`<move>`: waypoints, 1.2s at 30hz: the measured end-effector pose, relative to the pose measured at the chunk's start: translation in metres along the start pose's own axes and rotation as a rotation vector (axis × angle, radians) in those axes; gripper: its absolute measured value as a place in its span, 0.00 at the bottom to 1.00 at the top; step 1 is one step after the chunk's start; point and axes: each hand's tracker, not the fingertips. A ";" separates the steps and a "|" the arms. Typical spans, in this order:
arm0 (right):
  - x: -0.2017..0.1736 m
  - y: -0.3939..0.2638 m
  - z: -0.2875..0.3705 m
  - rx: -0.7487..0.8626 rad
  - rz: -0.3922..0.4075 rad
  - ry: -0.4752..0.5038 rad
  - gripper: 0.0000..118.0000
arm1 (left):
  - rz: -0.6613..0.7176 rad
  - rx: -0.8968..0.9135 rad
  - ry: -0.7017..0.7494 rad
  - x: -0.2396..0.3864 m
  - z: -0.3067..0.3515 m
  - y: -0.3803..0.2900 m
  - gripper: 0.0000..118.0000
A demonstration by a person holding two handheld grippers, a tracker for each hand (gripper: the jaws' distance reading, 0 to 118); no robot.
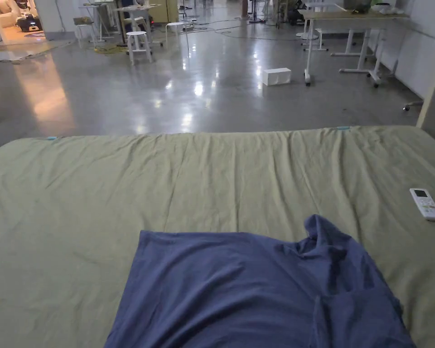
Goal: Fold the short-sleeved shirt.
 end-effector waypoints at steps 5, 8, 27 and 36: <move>0.002 0.004 0.000 -0.016 0.032 -0.019 0.65 | -0.010 -0.004 0.031 -0.003 0.003 0.000 0.51; 0.009 0.001 0.018 0.007 -0.016 -0.015 0.71 | -0.077 0.047 0.023 -0.002 0.027 0.002 0.71; -0.096 0.084 0.133 0.449 0.113 0.169 0.61 | -0.345 0.570 0.147 0.160 0.138 0.055 0.65; -0.104 0.092 0.157 0.524 0.103 0.143 0.00 | -0.432 0.595 0.151 0.181 0.158 0.060 0.00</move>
